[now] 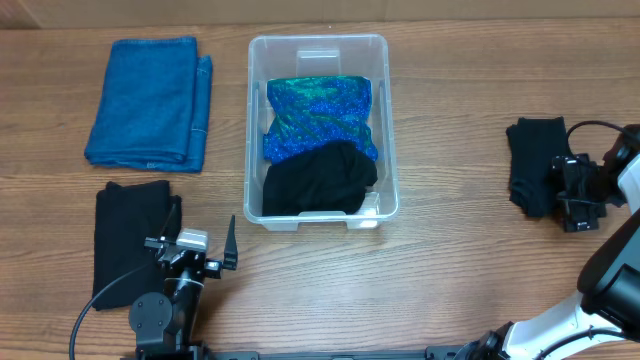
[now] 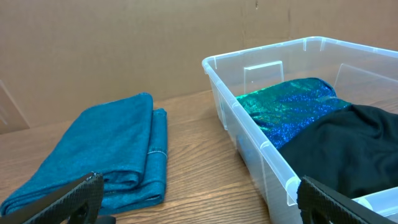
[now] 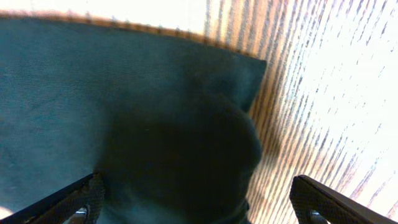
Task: Pack container
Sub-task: 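Move the right gripper to the remaining black sock and grasp it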
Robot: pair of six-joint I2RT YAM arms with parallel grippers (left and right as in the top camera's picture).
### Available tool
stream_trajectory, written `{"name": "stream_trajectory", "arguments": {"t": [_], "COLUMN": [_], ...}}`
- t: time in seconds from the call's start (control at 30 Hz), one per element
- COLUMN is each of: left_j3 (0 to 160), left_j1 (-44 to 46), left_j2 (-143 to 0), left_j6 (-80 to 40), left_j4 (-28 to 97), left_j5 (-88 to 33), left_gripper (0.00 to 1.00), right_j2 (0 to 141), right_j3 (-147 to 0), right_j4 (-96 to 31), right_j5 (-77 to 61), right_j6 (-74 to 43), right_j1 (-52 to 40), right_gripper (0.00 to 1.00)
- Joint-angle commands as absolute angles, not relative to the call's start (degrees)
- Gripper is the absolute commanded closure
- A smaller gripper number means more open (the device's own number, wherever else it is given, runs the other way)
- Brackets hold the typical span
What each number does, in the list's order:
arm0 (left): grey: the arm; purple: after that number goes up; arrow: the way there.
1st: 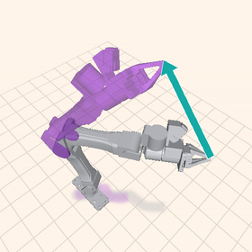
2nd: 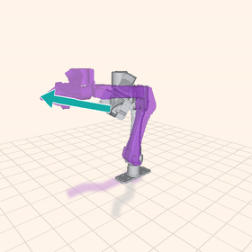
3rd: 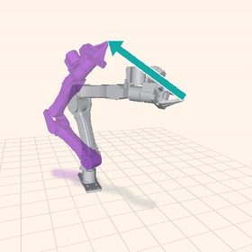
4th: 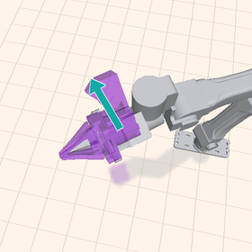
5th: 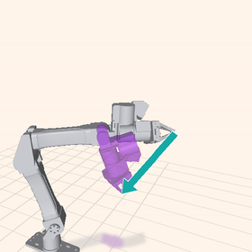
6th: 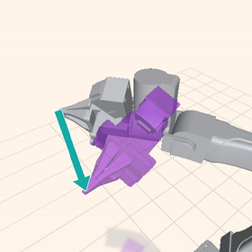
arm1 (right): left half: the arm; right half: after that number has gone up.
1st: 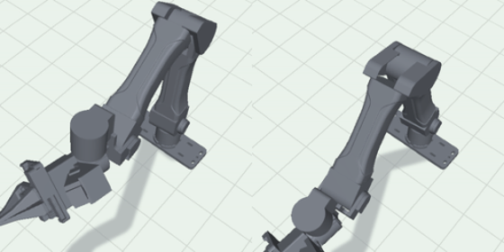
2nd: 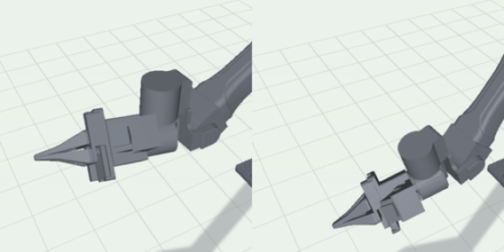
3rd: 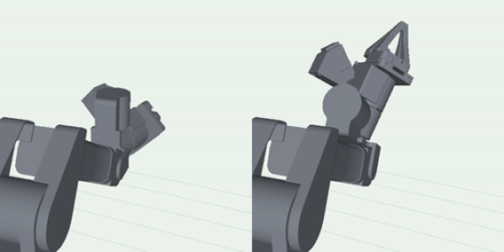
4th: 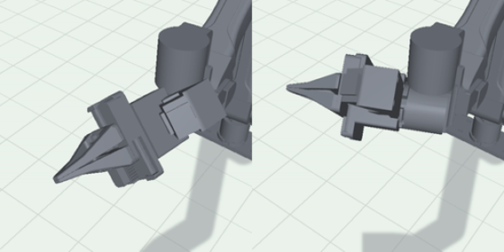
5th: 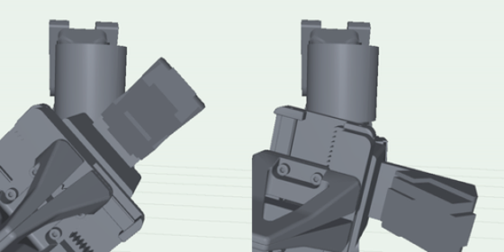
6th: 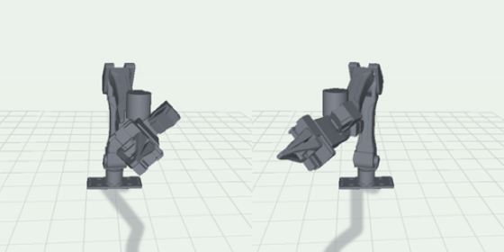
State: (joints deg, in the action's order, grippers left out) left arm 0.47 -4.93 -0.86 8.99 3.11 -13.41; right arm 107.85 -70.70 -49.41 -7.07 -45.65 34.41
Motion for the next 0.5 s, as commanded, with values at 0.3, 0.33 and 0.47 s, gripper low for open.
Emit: {"name": "stream_trajectory", "arguments": {"t": [0.3, 0.33, 0.47], "left_j3": [0.27, 0.27, 0.27], "left_j1": [-5.23, -5.23, -5.23], "left_j2": [-0.32, -0.32, -0.32], "left_j6": [8.36, 8.36, 8.38], "left_j4": [3.05, 3.05, 3.05], "left_j5": [-13.1, -13.08, -13.1], "left_gripper": [0.0, 0.0, 0.0], "right_j2": [107.48, 107.48, 107.48], "right_j3": [-69.8, -69.8, -69.78], "right_j4": [-44.03, -43.75, -43.09], "right_j5": [-9.08, -9.06, -9.08], "right_j6": [-43.22, -43.16, -43.27], "right_j1": [32.86, 32.25, 31.66], "right_gripper": [0.0, 0.0, 0.0]}}
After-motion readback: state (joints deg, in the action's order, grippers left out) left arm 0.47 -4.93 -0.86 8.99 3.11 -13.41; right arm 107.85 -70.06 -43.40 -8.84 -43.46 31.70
